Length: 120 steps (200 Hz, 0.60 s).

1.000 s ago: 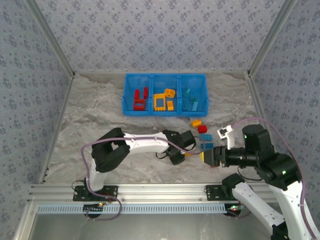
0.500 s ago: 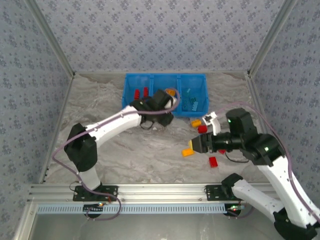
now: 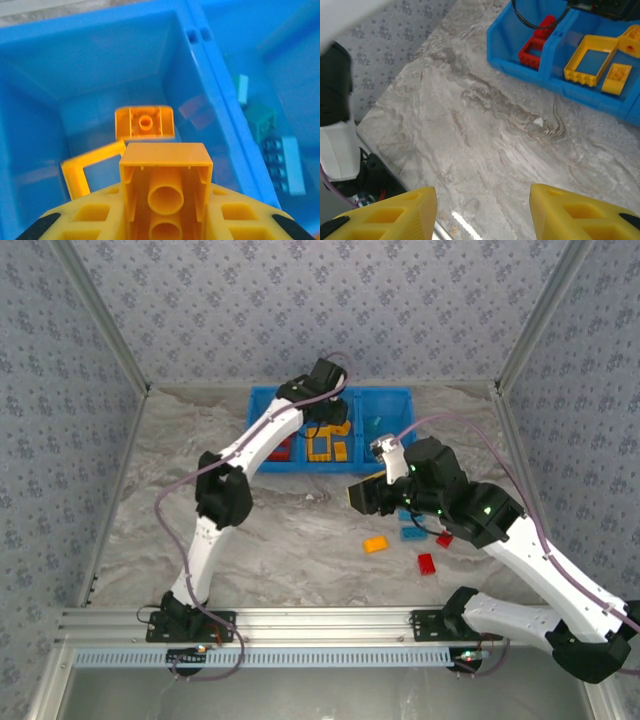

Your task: Sort the legos into containers by color

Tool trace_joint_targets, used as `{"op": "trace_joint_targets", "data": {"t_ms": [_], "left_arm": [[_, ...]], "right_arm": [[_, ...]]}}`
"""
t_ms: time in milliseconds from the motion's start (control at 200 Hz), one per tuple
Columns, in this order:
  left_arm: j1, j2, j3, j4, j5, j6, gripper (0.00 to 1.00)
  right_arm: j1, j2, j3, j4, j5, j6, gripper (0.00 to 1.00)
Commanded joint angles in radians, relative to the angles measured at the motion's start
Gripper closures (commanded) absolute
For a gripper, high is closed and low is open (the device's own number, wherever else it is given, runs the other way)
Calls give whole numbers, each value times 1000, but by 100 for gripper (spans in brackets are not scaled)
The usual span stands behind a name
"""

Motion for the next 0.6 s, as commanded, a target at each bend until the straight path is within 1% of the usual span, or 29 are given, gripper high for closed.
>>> {"op": "trace_joint_targets", "data": {"t_ms": [0,65,165,210,355,594], "left_arm": [[9,106,201,-150,-108,-39,73],[13,158,257,-164,-146,-55,74],[17,188,246,-129,-204,-76,76],[19,200,238,-104,-206,-76,76],[17,232,238,-34,-221,-64,75],[19,266,241,-9,-232,-67,71]], "right_arm": [[7,-14,9,29,59,-15,45],[6,-28,-3,25,69,-8,45],[3,-62,-32,47,76,-1,45],[3,-74,-58,55,79,1,44],[0,-80,-64,52,85,4,44],[-3,-84,-90,48,79,16,44]]}}
